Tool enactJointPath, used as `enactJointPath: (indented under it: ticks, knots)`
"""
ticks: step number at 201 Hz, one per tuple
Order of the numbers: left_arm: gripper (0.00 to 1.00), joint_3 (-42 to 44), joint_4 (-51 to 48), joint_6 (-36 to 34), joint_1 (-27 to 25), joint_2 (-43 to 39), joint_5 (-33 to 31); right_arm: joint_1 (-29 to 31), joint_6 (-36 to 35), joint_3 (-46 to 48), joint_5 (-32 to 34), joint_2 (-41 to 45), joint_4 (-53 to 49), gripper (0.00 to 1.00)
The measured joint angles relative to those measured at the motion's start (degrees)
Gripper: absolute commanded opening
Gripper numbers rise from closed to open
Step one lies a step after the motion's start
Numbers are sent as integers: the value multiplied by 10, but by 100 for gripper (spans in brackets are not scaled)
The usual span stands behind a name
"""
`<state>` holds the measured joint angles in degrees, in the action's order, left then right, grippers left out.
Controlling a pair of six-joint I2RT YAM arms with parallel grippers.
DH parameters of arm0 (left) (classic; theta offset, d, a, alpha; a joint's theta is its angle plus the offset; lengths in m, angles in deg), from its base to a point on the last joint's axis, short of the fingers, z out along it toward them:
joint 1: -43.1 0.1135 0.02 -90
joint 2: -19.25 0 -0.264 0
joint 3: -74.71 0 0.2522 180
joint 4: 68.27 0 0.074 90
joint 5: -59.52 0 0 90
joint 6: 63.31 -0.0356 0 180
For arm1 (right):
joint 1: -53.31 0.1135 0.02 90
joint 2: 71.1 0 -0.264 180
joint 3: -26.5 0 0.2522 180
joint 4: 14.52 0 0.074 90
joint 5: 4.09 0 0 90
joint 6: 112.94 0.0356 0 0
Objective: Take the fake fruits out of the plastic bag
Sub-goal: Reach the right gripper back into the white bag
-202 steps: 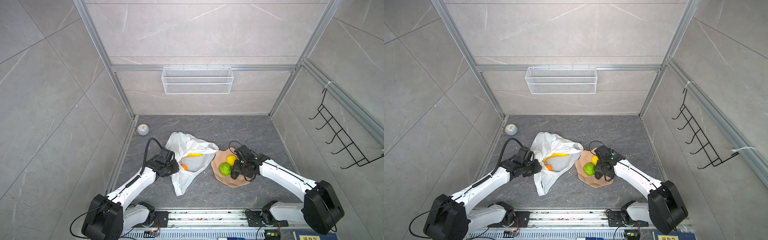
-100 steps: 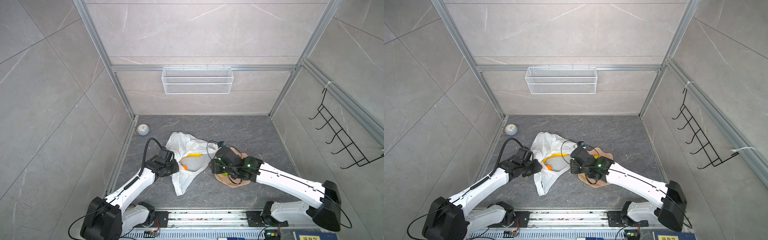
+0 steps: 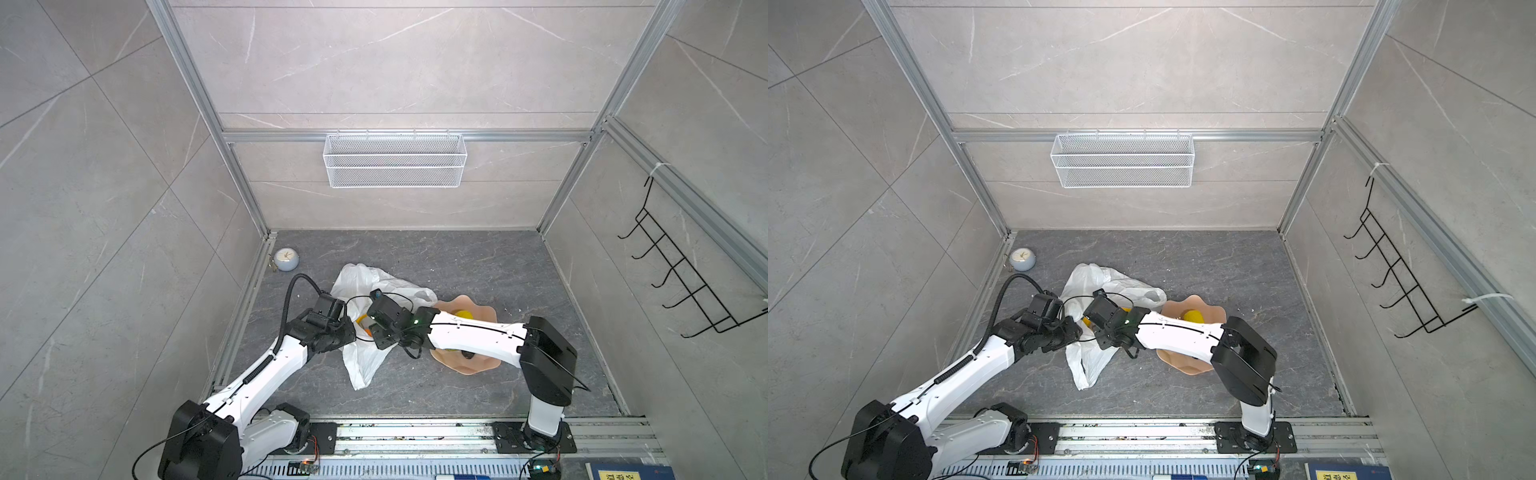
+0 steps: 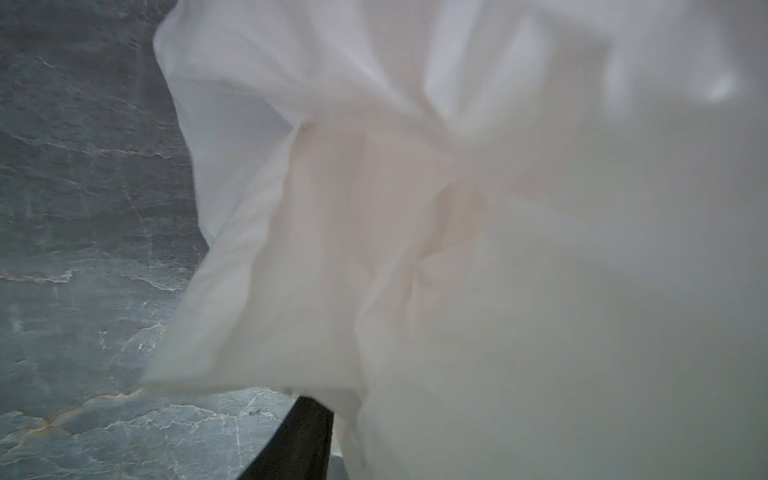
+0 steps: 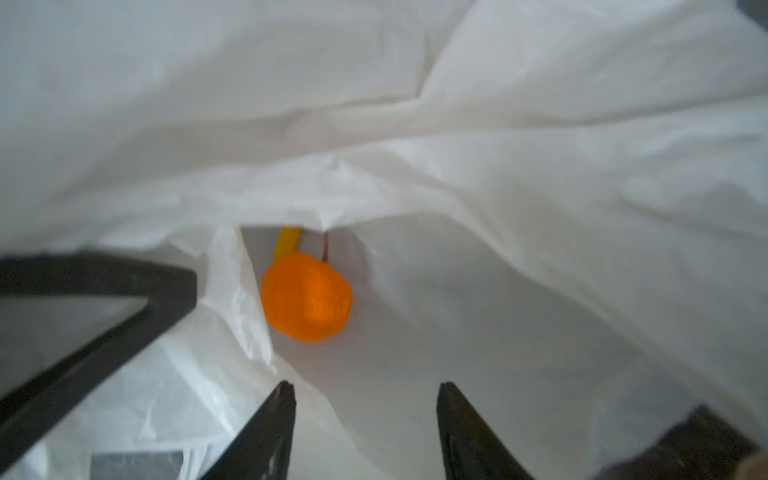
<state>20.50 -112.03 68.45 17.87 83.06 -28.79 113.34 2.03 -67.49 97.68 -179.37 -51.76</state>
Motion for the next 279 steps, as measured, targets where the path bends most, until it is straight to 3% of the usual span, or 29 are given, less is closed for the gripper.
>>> enactJointPath:
  ticks: [57,118,162,279]
  knots:
    - [42,0,19,1,45,11,27,-46,-46,-137,0,-113,10,56]
    - [43,0,43,0,80,44,55,-55,-107,-284,9,-209,-23,51]
    - [43,0,52,0,87,55,66,-55,-143,-350,12,-261,-51,48]
    - [43,4,65,0,92,55,80,-55,-187,-471,113,-352,-111,50]
